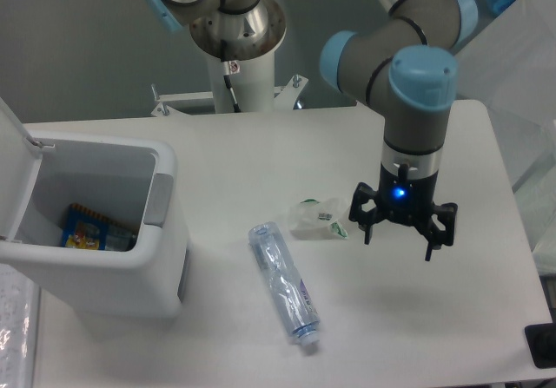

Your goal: Open the trash can

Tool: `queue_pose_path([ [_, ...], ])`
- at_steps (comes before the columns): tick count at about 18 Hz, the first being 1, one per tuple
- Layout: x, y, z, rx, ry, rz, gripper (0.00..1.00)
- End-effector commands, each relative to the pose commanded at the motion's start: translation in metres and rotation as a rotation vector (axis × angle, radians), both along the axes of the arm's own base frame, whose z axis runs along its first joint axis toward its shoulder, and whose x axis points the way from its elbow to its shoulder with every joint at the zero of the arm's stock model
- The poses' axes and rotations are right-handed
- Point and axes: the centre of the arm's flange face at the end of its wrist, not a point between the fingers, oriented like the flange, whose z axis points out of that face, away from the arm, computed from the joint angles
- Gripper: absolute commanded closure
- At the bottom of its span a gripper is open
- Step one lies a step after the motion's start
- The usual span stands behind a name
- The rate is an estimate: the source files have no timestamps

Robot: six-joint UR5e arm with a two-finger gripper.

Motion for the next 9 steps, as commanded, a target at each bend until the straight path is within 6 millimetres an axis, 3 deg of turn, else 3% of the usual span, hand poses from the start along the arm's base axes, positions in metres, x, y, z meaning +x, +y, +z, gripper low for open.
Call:
queue_pose_path([
  [9,-0.0004,-0.0007,-0.0059,-0.029,0.005,0.007,0.00],
])
